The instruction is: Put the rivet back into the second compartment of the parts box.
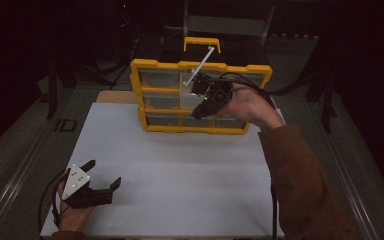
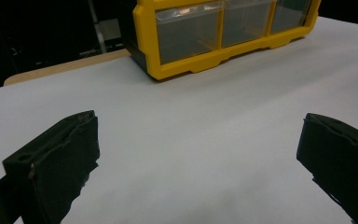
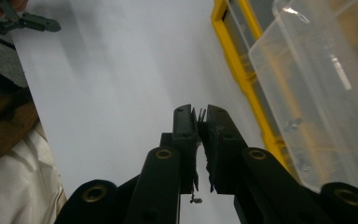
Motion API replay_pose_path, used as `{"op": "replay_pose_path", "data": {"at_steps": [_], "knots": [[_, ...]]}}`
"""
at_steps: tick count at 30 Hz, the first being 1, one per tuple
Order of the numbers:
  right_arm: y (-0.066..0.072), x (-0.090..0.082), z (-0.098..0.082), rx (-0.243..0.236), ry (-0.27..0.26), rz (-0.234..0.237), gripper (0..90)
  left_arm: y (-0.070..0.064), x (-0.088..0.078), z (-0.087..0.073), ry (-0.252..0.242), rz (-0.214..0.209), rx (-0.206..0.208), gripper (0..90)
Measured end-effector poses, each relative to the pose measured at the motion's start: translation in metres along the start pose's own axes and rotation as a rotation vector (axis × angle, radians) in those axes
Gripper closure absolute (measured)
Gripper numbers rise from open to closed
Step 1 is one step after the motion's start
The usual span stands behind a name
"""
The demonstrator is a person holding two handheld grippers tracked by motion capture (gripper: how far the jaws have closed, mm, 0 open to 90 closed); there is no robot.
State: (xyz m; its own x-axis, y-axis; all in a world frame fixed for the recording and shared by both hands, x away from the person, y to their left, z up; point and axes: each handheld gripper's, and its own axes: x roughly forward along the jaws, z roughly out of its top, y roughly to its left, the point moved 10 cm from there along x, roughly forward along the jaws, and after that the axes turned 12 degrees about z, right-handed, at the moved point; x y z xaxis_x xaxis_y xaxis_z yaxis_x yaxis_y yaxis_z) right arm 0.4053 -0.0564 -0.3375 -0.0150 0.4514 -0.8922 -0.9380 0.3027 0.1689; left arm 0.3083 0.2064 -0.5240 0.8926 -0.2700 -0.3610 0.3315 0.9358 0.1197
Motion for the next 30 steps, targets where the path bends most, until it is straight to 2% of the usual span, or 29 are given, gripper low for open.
{"op": "replay_pose_path", "data": {"at_steps": [17, 24, 30], "knots": [[-0.018, -0.032, 0.018, 0.048, -0.055, -0.041, 82.8, 0.000, 0.000, 0.000, 0.001, 0.000, -0.002, 0.0], [-0.032, -0.044, 0.027, 0.108, -0.104, -0.066, 82.7, 0.000, 0.000, 0.000, 0.000, 0.000, -0.002, 0.0], [-0.044, -0.049, 0.030, 0.150, -0.122, -0.088, 82.5, 0.000, 0.000, 0.000, 0.000, 0.000, -0.002, 0.0]]}}
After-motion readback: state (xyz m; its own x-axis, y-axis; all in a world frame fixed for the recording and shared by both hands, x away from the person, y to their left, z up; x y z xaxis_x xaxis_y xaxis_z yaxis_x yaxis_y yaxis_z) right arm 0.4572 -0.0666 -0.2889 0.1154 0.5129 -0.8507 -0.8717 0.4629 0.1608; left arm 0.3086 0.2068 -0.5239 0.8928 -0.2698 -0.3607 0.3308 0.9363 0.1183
